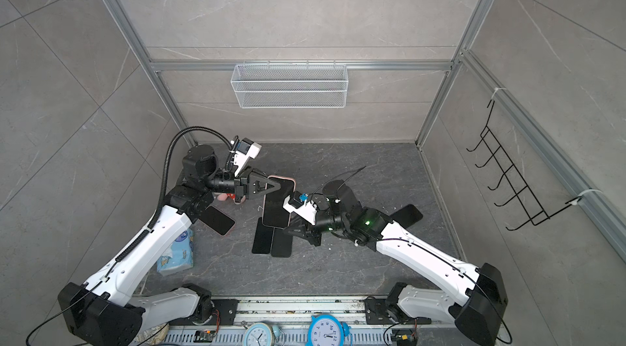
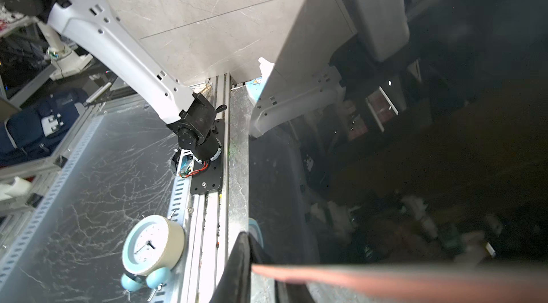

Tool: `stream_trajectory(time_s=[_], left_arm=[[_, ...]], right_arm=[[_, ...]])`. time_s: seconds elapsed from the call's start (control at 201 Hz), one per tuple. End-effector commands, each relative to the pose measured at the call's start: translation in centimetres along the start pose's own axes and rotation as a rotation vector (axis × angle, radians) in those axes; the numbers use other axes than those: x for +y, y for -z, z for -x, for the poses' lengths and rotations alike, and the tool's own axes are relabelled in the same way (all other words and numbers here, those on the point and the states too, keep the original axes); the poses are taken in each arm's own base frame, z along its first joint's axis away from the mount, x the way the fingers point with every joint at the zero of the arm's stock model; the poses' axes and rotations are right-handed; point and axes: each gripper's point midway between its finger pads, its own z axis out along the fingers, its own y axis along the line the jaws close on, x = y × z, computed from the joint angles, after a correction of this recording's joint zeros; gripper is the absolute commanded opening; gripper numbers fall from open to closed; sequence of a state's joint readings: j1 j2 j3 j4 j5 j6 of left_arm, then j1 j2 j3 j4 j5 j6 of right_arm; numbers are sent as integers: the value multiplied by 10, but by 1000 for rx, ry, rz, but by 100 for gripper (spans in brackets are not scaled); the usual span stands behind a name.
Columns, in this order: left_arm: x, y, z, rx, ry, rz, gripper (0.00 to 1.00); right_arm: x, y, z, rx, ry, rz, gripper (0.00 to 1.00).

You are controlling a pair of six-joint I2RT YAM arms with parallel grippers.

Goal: Take the phone out of the phone case
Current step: Remove the phone case from the phone.

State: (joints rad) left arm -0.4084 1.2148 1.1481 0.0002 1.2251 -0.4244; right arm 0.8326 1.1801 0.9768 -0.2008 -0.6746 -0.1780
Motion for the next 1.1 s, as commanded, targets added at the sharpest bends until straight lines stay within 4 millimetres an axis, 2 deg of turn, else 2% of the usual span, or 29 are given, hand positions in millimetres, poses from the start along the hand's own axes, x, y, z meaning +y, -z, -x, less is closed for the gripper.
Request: stream_trajectory(time_s=[0.0, 0.07, 0.264, 0.379, 0.483, 0.563, 0.628, 0.708, 0.817, 0.922, 1.091], left_arm=[[10, -10, 7, -25, 98, 18, 0], [15, -15, 7, -25, 143, 21, 0], [30, -30, 2, -14, 260, 12, 0], [33, -35, -1, -11, 275, 7, 0], [35, -35, 2, -32, 284, 4, 0], [36, -34, 7, -61, 279, 20, 0], [39, -30, 13, -112, 282, 58, 0], [43, -21, 24, -198, 286, 117, 0], [45, -10, 36, -312, 292, 176, 0], [50, -4, 41, -402, 317, 185, 0], [48, 1, 48, -498, 356, 126, 0]], right_arm=[[13, 4, 27, -140, 283, 29, 0], [13, 3, 24, -142, 341, 23, 0], [-3, -2, 25, -114, 395, -39, 0], [-14, -2, 28, -130, 386, -109, 0], [-23, 5, 27, -153, 305, -186, 0], [-31, 13, 24, -185, 194, -258, 14], [-26, 23, 21, -216, 109, -266, 30], [-24, 37, 19, -278, -3, -306, 39], [-28, 56, 17, -344, -178, -368, 47], [-23, 59, 23, -365, -324, -328, 49], [-29, 63, 25, -398, -468, -341, 51]])
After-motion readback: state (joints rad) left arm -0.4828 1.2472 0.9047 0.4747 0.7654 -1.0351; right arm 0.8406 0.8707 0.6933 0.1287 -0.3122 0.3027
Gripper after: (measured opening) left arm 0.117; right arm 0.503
